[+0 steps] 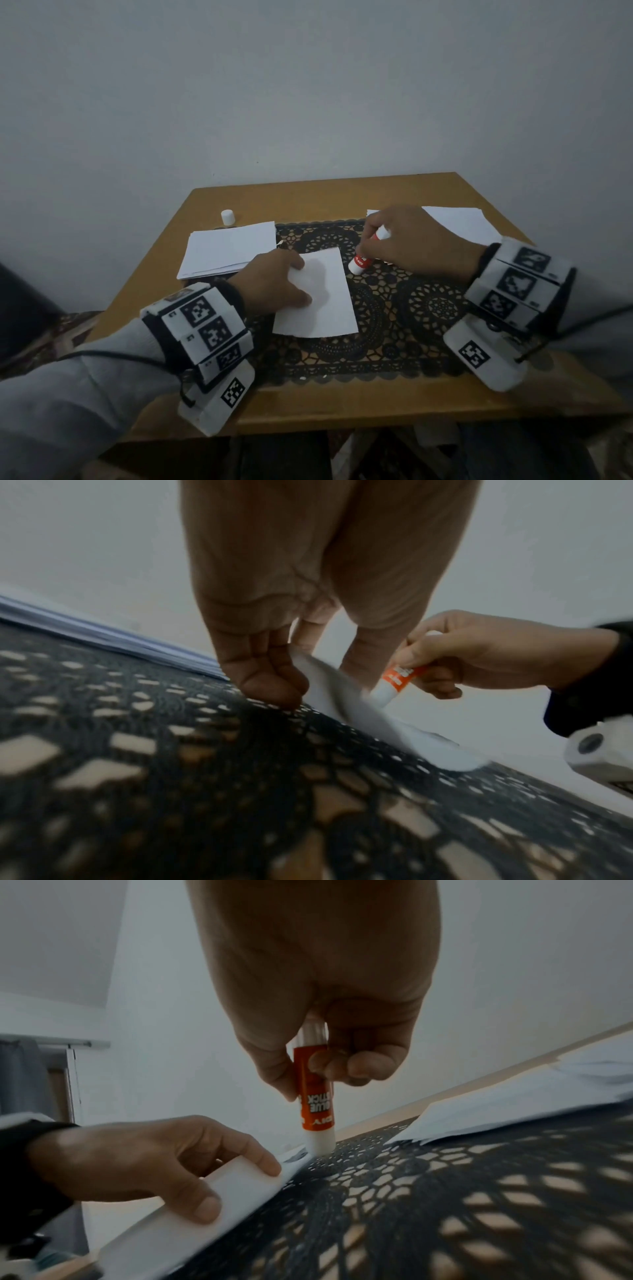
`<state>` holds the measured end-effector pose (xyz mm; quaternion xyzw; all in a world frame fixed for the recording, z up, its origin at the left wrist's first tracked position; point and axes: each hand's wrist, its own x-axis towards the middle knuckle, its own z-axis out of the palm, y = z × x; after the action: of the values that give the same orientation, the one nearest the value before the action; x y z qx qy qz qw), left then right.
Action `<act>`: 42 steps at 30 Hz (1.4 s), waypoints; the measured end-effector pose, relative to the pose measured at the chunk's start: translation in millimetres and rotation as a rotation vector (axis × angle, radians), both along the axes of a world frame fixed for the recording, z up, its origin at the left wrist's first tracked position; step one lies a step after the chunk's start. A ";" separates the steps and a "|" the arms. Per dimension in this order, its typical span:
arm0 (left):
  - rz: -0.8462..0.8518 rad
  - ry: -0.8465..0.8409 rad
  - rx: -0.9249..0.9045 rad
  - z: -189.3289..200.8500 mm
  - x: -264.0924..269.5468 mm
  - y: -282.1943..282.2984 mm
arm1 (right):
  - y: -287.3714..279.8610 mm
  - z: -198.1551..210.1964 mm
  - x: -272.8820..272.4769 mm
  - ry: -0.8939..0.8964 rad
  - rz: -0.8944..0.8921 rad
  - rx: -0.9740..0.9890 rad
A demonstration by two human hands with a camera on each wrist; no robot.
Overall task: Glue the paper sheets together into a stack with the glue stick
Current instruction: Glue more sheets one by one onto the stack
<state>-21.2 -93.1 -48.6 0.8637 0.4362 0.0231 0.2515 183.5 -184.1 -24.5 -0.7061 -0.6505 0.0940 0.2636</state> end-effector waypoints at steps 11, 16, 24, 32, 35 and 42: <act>-0.055 0.109 -0.023 6.0 4.0 -6.7 | 52.0 7.1 -18.6 -0.106 -0.098 0.105; -0.033 0.042 -0.028 5.9 3.9 -5.3 | 44.9 8.2 -25.1 -0.114 -0.088 0.141; -0.046 0.062 -0.012 3.5 3.7 -1.6 | 47.0 -10.7 -18.3 -0.170 -0.050 -0.044; -0.165 0.183 0.036 6.2 8.0 -0.4 | 42.7 -5.5 -18.6 -0.171 0.029 -0.076; -0.180 0.197 0.032 5.1 7.9 2.1 | 35.1 -6.4 -19.7 -0.148 0.062 -0.108; -0.189 0.204 0.049 4.2 11.8 4.0 | 2.9 -4.5 -34.9 -0.154 0.153 -0.154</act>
<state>-9.4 -89.1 -44.5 0.9046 0.3757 -0.0782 0.1858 148.6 -181.3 -29.0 -0.6775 -0.7118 0.1089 0.1498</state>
